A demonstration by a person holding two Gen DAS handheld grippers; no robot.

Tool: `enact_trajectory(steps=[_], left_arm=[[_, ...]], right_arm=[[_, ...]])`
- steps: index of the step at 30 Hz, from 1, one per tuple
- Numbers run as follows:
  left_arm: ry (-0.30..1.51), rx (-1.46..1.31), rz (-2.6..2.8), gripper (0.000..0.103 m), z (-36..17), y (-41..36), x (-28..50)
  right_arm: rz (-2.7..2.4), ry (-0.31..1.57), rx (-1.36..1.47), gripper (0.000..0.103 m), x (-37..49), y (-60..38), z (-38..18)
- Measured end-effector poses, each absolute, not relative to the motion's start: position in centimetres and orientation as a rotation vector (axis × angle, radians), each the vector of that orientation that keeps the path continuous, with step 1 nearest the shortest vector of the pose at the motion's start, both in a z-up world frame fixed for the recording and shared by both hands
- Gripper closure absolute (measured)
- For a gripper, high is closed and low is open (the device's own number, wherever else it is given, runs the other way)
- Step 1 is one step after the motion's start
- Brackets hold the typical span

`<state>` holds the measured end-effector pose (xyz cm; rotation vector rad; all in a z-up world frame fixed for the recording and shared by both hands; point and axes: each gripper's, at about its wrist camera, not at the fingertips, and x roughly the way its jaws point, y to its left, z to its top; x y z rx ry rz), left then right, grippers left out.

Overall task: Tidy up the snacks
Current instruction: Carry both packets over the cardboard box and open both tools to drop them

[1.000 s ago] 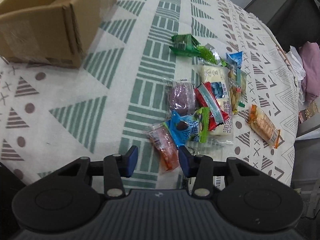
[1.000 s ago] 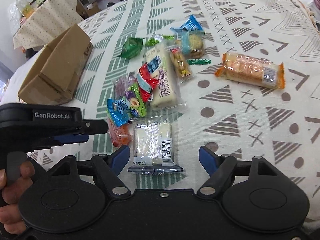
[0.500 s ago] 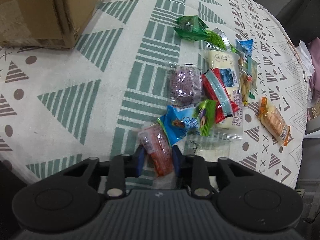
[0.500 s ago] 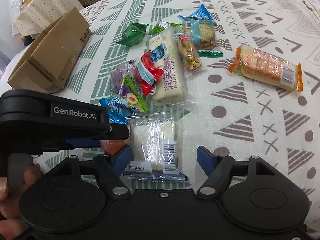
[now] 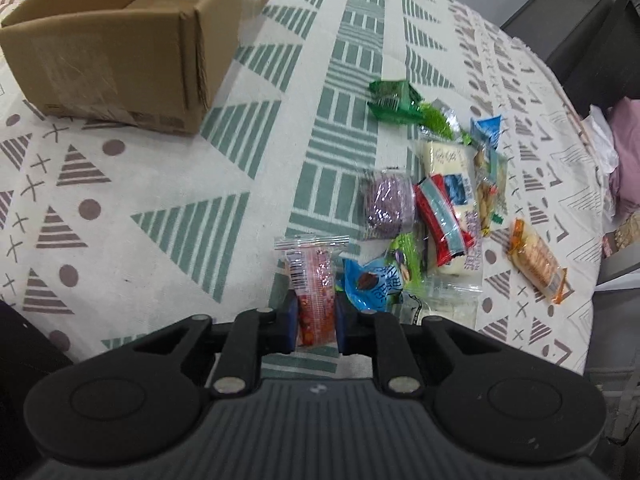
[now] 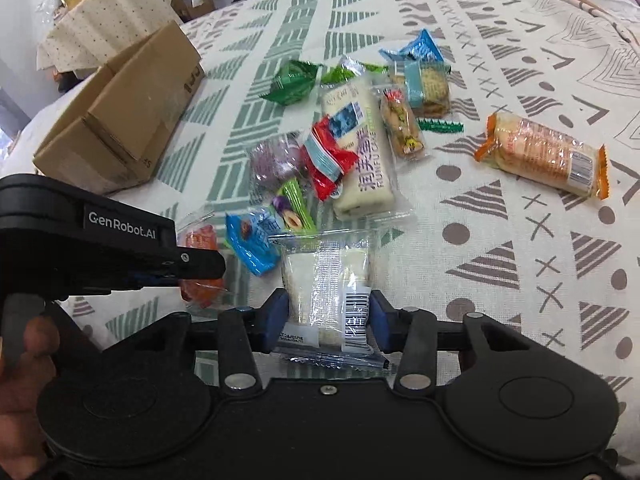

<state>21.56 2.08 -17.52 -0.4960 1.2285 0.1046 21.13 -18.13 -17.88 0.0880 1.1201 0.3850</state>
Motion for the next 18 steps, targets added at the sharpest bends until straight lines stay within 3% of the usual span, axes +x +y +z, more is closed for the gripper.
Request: enact_trajectory(steps=[18], left_arm=[[1.12,-0.511,0.115,0.086,-13.4,4.4,20.0]], right_arm=[[0.378,1.034,0.158,0.061,21.5,-17.0,-14.0]])
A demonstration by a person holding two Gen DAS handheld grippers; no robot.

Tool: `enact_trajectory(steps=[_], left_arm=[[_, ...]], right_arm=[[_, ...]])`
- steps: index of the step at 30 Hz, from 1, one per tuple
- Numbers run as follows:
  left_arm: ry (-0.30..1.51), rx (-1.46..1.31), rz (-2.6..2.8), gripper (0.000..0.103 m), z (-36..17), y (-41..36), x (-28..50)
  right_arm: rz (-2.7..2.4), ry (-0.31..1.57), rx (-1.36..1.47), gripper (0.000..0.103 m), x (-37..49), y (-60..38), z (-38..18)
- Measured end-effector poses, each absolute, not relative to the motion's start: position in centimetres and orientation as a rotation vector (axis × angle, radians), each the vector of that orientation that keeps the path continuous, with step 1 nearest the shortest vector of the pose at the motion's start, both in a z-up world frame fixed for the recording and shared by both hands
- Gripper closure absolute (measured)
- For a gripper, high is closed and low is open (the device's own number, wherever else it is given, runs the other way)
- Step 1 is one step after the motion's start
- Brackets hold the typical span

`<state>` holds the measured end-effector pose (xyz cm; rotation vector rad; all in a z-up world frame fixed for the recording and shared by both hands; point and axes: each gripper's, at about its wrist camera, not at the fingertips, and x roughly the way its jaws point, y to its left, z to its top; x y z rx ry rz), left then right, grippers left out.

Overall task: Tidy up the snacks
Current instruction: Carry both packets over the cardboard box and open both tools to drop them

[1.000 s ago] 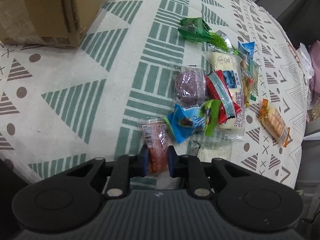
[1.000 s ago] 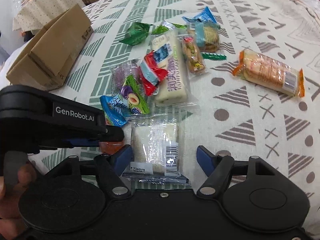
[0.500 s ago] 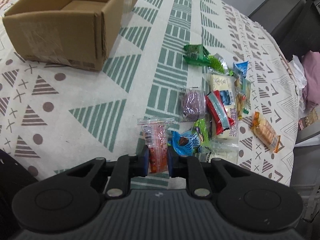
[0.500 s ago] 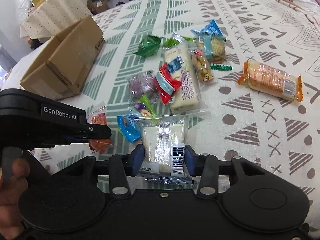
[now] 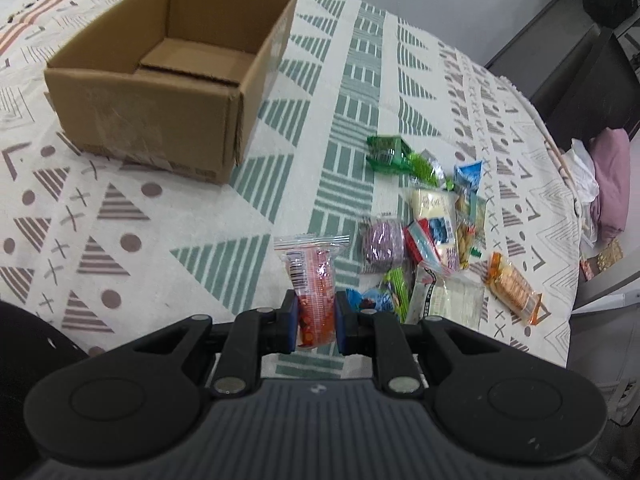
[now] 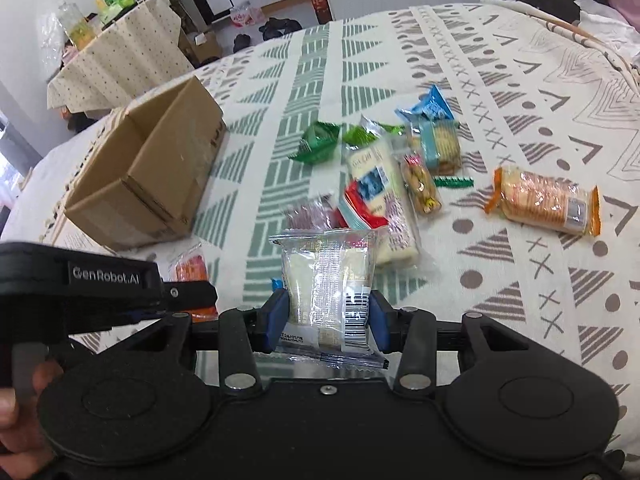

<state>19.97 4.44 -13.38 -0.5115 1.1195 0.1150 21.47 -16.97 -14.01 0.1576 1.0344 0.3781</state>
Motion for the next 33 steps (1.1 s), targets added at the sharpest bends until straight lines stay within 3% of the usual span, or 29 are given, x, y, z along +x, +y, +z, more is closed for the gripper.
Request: enact_trajectory(steps=[18,33], left_arm=[[0.982,-0.53,0.155,0.086,-8.4,10.5,21.3],[0.934,-0.559,0.238,0.086,-7.4,18.0,23.6]], right_arm=[[0.42,0.969,0.23,0.061,24.4,-12.2,-10.0],[0.488,0.94,0.247,0.061,27.3,-5.9,-7.9]])
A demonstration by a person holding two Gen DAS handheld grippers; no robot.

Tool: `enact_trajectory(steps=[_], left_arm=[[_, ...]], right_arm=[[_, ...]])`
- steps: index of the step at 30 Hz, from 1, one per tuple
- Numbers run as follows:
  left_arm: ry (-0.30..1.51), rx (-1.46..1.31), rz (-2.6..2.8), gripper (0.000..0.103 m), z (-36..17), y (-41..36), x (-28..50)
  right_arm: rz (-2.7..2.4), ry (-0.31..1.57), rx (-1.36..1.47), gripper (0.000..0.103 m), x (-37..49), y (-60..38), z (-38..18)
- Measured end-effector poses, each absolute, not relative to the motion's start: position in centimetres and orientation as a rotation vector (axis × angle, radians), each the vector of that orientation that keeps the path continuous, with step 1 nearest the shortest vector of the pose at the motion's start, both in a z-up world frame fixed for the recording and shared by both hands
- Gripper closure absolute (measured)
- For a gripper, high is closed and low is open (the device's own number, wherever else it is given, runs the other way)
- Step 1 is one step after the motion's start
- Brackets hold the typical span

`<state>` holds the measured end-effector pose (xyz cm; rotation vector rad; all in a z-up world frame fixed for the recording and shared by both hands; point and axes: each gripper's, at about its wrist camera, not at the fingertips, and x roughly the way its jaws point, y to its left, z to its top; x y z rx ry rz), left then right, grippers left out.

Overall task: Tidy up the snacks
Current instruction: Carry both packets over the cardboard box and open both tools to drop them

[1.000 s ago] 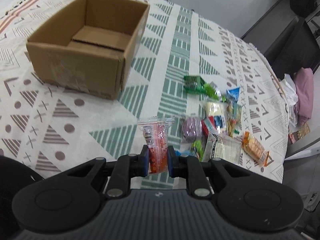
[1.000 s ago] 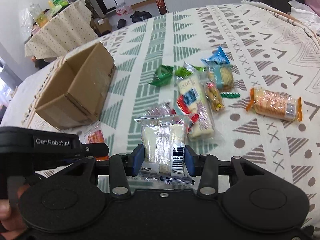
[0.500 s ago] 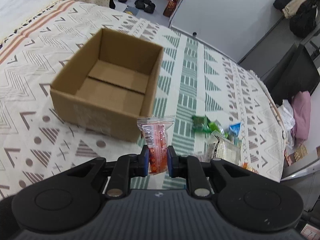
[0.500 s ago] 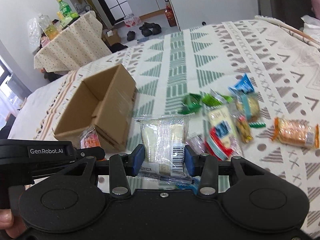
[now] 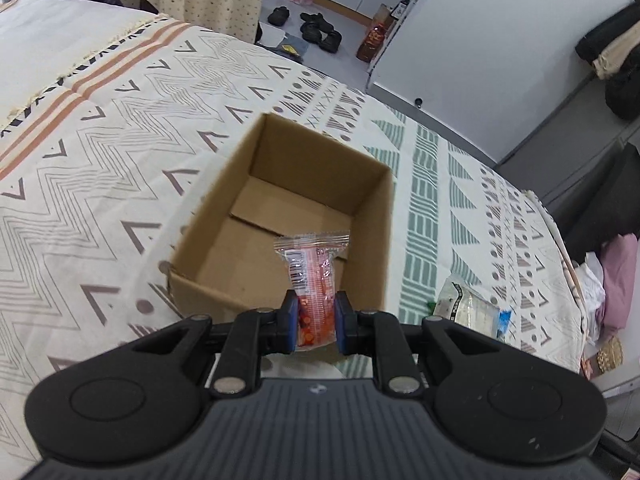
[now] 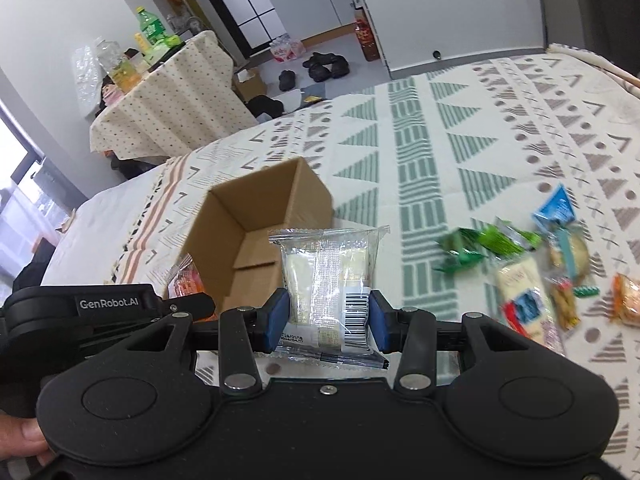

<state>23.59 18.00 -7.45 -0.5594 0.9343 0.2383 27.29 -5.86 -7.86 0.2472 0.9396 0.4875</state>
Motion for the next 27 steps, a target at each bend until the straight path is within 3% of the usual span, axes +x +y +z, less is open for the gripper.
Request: enact_trajectory(steps=[13,21,23,27], left_arm=[[0.963,-0.547,0.257,0.08,-7.7,20.6,24.7],[0.954,-0.55,0.319,0.049,-6.9,21.5,23.4],[0.955,-0.549,0.334,0.041,-6.7,21.4,23.2],[0.959,-0.536,0.339,0.022,-6.5,20.8,22.9]], right_arm=[[0.529,0.924,0.251,0.061,29.0,-1.1,-7.2],[0.561,0.912,0.284,0.059,30.0,0.2,-6.9],[0.577,0.907,0.301,0.055,30.2,0.3,-6.8],[0.592,0.897,0.315,0.037,29.9,-0.4,-6.4]])
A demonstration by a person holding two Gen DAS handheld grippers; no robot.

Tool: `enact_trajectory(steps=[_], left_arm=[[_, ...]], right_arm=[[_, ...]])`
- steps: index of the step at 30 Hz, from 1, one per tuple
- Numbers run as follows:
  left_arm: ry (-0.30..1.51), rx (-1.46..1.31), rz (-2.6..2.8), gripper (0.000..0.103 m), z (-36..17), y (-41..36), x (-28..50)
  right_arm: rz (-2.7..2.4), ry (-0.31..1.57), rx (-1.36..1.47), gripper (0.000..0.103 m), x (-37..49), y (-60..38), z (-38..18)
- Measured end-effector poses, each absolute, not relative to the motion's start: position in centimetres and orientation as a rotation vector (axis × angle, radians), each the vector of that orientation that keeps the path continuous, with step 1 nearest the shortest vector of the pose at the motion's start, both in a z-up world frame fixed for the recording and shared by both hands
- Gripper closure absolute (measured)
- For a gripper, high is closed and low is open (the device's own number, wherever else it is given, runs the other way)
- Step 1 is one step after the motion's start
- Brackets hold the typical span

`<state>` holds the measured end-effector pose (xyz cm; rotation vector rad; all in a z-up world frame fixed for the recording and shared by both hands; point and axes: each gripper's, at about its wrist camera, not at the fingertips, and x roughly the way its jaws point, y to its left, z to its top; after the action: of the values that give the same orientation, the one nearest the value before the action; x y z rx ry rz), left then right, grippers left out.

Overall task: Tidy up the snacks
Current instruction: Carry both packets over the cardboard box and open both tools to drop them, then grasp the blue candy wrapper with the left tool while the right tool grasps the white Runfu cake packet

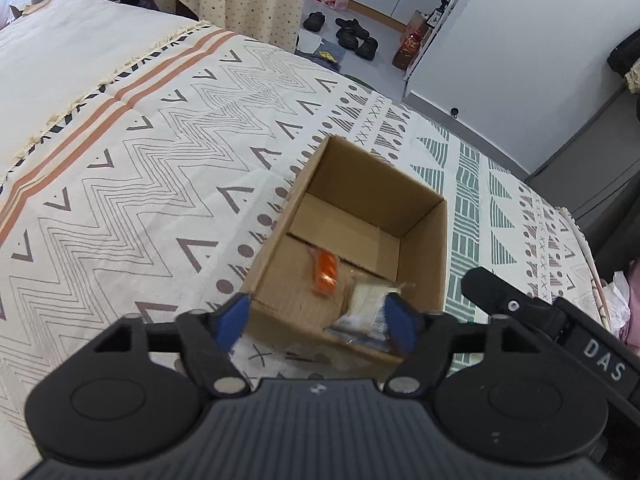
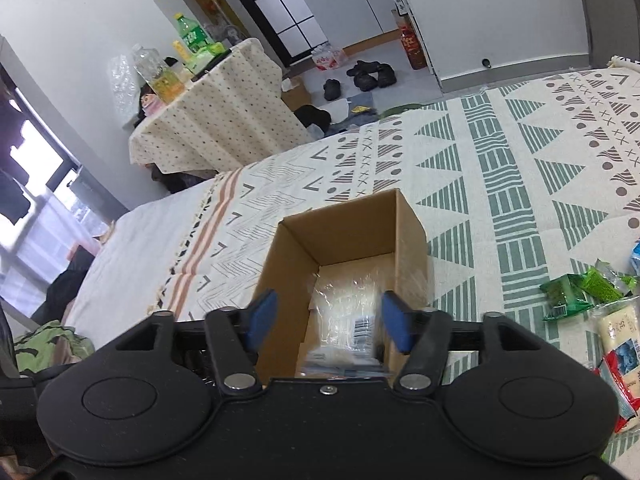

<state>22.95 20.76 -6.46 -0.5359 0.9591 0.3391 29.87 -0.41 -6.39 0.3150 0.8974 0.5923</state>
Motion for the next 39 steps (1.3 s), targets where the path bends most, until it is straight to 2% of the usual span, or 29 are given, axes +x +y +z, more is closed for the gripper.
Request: enact_trajectory(steps=[7,13,19,39], left_arm=[[0.977,-0.516,0.344,0.015,-6.3,19.0,22.5],[0.965,-0.476,0.338,0.001,-5.9,16.6,21.8],[0.965,-0.466,0.31,0.0,-5.8,13.9,21.0],[0.961,-0.43,0.291,0.0,-5.6,6.5,18.8]], right_arm=[[0.54,0.896,0.322,0.022,28.6,-3.5,-6.6],[0.492,0.897,0.291,0.01,27.3,-6.5,-6.9],[0.454,0.885,0.288,0.001,26.1,-9.4,-6.9],[0.426,0.839,0.265,0.0,23.0,-18.0,-7.0]])
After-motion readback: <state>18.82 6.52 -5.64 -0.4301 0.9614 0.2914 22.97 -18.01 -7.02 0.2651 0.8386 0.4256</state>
